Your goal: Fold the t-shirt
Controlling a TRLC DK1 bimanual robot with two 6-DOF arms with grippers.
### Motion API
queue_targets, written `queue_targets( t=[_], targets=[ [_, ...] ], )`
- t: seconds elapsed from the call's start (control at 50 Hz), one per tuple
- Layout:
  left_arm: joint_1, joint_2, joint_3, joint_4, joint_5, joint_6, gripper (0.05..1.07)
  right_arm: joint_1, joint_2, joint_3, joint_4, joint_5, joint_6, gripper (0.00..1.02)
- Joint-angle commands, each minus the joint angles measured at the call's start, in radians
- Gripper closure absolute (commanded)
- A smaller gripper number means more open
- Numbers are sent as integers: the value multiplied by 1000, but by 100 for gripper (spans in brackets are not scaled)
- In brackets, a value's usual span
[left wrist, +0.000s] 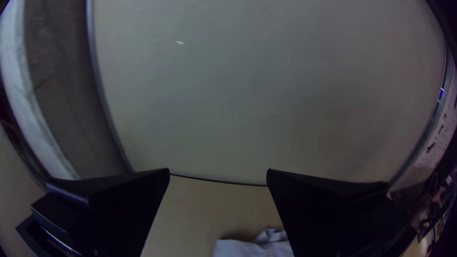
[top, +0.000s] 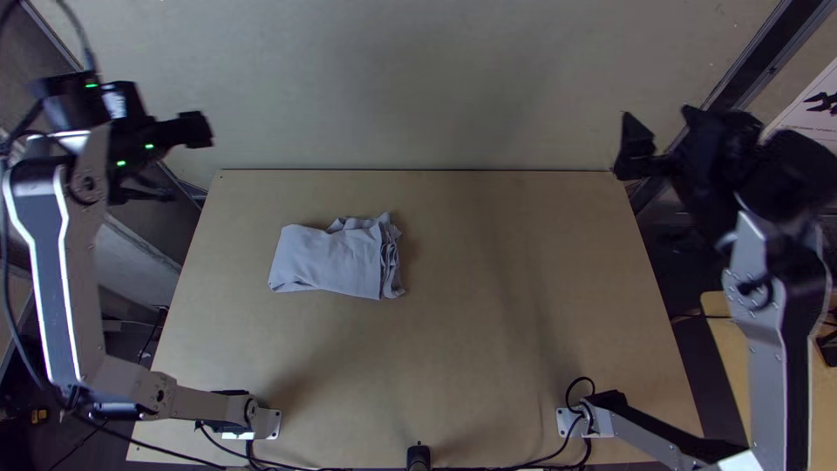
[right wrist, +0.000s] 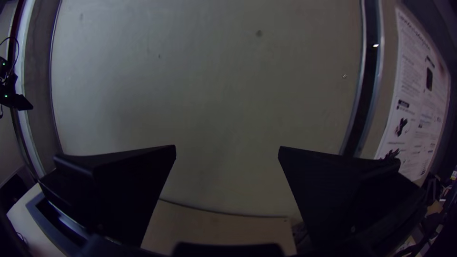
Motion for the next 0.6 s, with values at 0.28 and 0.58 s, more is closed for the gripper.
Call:
queue_targets(
  t=[0.28, 0.58],
  targets=[
    [124, -402, -363, 257, 64, 40, 10, -1, -309, -105, 44, 35, -36, 3],
    [125, -796, -893, 531, 65, 38, 10, -32, -715, -613, 363, 35, -38, 3]
  ],
)
